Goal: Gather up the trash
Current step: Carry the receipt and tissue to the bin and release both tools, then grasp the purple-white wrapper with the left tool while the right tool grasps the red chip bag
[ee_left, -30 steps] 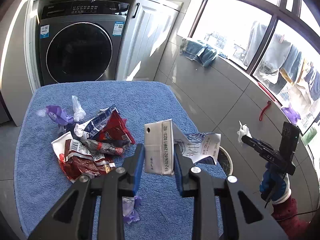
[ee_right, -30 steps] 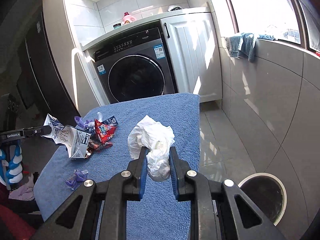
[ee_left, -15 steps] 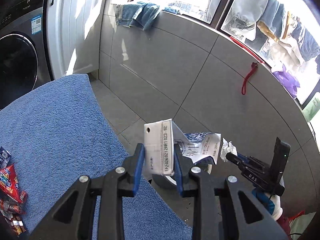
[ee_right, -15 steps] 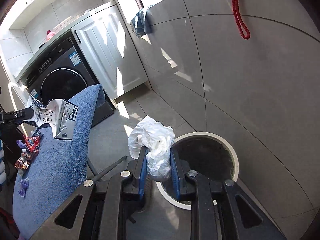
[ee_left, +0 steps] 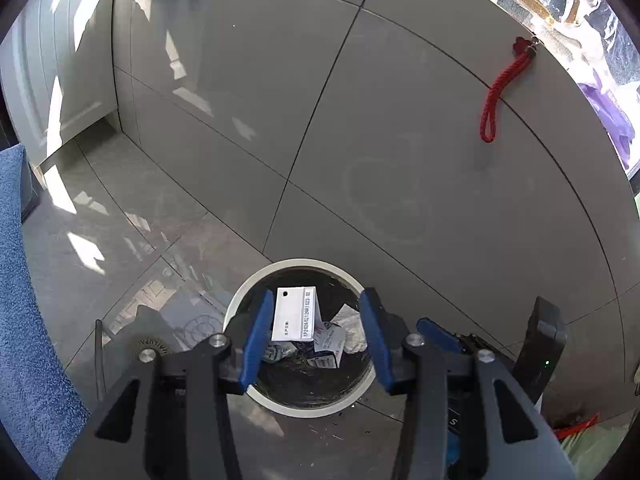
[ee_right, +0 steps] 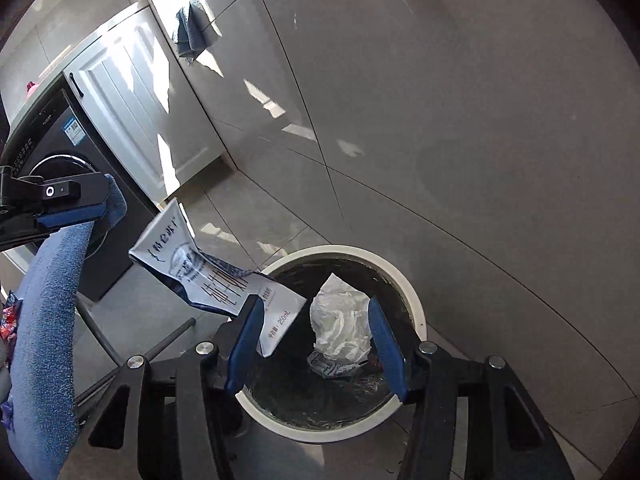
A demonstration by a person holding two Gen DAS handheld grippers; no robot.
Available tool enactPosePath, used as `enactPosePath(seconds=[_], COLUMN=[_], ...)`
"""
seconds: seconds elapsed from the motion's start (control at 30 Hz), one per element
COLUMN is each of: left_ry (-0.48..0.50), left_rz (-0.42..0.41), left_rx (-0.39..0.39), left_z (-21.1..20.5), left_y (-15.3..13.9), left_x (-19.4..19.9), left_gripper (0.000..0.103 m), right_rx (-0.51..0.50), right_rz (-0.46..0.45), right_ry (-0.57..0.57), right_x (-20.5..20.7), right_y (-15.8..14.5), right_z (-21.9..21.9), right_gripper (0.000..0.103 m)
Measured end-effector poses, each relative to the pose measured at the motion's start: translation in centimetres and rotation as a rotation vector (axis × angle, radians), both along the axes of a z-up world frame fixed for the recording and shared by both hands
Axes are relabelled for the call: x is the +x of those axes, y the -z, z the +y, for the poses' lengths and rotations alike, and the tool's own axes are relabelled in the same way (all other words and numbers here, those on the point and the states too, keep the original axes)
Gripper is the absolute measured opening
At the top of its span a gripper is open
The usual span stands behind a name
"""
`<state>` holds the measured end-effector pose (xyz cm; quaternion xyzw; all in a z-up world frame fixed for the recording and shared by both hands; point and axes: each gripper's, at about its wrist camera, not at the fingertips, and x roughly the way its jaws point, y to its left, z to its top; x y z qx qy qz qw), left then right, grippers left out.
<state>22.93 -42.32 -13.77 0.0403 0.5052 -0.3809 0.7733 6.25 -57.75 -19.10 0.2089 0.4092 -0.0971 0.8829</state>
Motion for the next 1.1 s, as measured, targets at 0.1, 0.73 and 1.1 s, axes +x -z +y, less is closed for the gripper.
enactPosePath(seconds=[0.1, 0.73, 1.1], left_ry=[0.012, -0.08, -0.308], left_rz=[-0.011, -0.27, -0.454], left_rx=[-0.012, -0.054, -0.058], left_z=[0.3, 16.9, 34.3], left_y=[-0.1, -10.1, -15.8], left_x=[-0.6, -9.2, -13.9], left_gripper=[0.044, 0.045, 0.049], right_rx=[0.008, -0.123, -0.16], right_rz=[0.015, -0.196, -0.351], right_ry=[0.006, -0.12, -0.265], right_x=[-0.5, -4.9, -6.0], right_y=[0.6, -12.2, -19.9], right_z=[-0.1, 7.5, 15.1], right_gripper=[0.052, 0.052, 0.052])
